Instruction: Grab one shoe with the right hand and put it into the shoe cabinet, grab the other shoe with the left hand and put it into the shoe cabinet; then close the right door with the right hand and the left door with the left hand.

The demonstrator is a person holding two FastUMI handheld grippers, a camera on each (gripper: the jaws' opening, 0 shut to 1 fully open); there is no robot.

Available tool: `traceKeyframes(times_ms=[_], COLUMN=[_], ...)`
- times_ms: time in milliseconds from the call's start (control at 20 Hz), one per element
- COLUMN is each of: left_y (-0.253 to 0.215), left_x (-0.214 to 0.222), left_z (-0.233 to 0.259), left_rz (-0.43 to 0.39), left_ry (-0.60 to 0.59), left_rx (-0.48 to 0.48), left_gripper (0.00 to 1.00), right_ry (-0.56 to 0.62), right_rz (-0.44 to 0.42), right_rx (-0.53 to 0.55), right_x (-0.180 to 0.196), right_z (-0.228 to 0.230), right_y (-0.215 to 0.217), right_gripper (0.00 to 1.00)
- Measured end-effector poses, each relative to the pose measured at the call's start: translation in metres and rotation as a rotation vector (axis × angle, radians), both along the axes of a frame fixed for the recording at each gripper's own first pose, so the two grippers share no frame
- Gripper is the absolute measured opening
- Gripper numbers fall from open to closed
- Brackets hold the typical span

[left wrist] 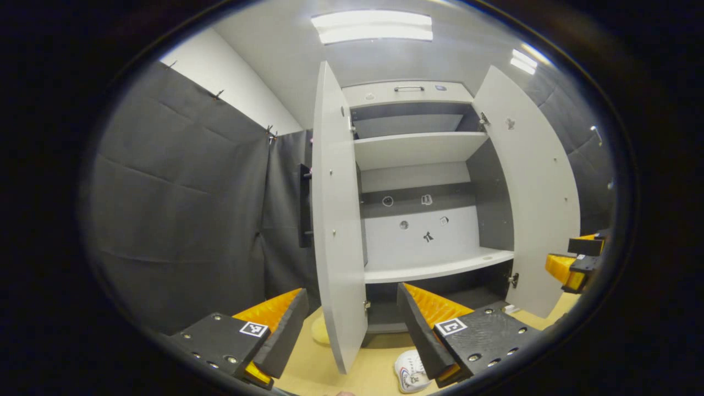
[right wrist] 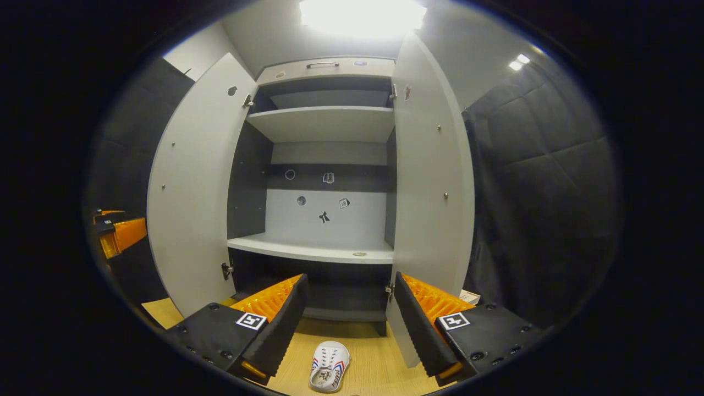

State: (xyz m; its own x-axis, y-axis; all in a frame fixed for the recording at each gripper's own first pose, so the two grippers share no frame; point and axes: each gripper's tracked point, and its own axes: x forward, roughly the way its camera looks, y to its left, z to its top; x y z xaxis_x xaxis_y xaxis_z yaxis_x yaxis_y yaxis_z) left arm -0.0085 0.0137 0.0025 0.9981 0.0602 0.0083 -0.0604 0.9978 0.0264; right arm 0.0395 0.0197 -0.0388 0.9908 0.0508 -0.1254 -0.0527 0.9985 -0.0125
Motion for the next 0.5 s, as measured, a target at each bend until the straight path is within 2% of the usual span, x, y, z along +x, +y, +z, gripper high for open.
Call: traceKeyframes(times_ms=[500], left_y=[0.033], left_x=[-0.015], left_z=[-0.001], left_rz=[0.089], left_ry=[0.018], left_rx=[0.037], left_gripper=[0.94], right_ry=[0.17], right_rz=[0.086], right_rx=[-0.021], right_x=[0.036], right_z=[-0.072], right_y=[0.021], right_gripper=[0.98])
